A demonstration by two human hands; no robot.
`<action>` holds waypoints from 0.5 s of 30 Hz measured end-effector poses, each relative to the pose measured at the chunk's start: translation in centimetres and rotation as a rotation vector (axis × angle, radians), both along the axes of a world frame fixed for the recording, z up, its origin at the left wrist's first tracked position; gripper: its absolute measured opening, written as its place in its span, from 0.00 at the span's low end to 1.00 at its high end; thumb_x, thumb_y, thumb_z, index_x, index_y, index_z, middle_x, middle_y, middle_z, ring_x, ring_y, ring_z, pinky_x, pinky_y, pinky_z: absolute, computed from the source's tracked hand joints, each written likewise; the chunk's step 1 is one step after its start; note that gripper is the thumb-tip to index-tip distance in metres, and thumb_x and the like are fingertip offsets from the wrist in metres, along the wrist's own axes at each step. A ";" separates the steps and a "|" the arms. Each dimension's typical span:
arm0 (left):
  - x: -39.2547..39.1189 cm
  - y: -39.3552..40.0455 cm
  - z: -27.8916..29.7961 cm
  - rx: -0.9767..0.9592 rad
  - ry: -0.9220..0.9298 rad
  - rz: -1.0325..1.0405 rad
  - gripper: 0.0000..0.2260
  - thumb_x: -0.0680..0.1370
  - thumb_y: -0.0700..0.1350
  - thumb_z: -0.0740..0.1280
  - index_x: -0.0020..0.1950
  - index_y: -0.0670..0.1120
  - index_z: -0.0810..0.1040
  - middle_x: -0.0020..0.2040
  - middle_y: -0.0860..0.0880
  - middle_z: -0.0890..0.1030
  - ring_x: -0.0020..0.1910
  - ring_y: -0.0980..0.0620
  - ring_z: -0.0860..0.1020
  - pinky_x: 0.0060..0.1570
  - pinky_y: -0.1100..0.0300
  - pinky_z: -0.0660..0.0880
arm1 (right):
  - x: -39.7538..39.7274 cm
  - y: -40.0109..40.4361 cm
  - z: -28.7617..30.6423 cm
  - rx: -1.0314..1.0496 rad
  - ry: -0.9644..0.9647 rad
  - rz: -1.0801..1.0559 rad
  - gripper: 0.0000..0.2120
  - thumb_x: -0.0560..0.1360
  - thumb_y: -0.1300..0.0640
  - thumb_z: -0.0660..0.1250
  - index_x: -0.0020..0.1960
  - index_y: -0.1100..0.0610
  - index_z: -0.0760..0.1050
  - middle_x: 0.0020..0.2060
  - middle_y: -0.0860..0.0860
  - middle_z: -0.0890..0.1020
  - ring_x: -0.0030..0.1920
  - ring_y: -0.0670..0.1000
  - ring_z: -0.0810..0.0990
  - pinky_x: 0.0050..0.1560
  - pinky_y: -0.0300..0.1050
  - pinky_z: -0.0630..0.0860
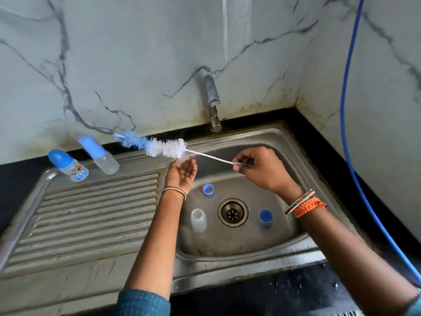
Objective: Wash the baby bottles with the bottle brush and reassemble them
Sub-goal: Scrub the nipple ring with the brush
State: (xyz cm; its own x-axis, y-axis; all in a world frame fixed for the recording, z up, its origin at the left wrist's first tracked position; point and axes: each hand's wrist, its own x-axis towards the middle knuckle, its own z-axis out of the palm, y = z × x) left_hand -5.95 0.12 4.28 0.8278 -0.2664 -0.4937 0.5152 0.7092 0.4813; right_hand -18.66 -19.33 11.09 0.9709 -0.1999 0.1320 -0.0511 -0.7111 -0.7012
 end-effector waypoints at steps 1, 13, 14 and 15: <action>-0.1 0.3 -0.1 -0.037 0.048 0.039 0.13 0.80 0.45 0.59 0.41 0.38 0.73 0.29 0.43 0.81 0.26 0.50 0.81 0.28 0.61 0.79 | -0.4 0.2 0.0 0.013 -0.002 0.001 0.02 0.71 0.53 0.72 0.43 0.46 0.81 0.38 0.43 0.83 0.42 0.45 0.79 0.48 0.46 0.78; -1.6 2.8 -0.3 0.256 -0.113 0.018 0.10 0.81 0.34 0.57 0.41 0.40 0.73 0.26 0.48 0.79 0.29 0.54 0.78 0.29 0.65 0.78 | -3.5 0.6 -1.7 -0.011 0.029 -0.172 0.04 0.73 0.53 0.71 0.48 0.48 0.82 0.39 0.44 0.81 0.45 0.48 0.79 0.45 0.42 0.73; -1.7 2.8 -0.4 0.316 -0.168 0.014 0.10 0.80 0.33 0.57 0.42 0.40 0.74 0.27 0.48 0.80 0.31 0.54 0.78 0.31 0.65 0.78 | -3.6 0.2 -1.6 -0.016 0.018 -0.195 0.04 0.73 0.53 0.70 0.48 0.48 0.82 0.38 0.44 0.80 0.45 0.48 0.79 0.45 0.42 0.73; -1.9 2.7 -0.4 0.364 -0.214 0.013 0.10 0.80 0.32 0.58 0.43 0.40 0.74 0.29 0.48 0.80 0.34 0.54 0.78 0.32 0.65 0.79 | -3.7 -0.2 -1.7 -0.007 0.011 -0.218 0.04 0.73 0.53 0.70 0.48 0.48 0.82 0.38 0.44 0.80 0.45 0.48 0.79 0.45 0.43 0.73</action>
State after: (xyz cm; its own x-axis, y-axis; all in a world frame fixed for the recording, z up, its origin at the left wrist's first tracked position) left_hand -7.82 2.83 3.90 0.9240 -0.0948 -0.3704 0.3685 0.4792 0.7966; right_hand -22.40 -19.49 9.38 0.9061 -0.4045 0.1239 -0.2119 -0.6875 -0.6946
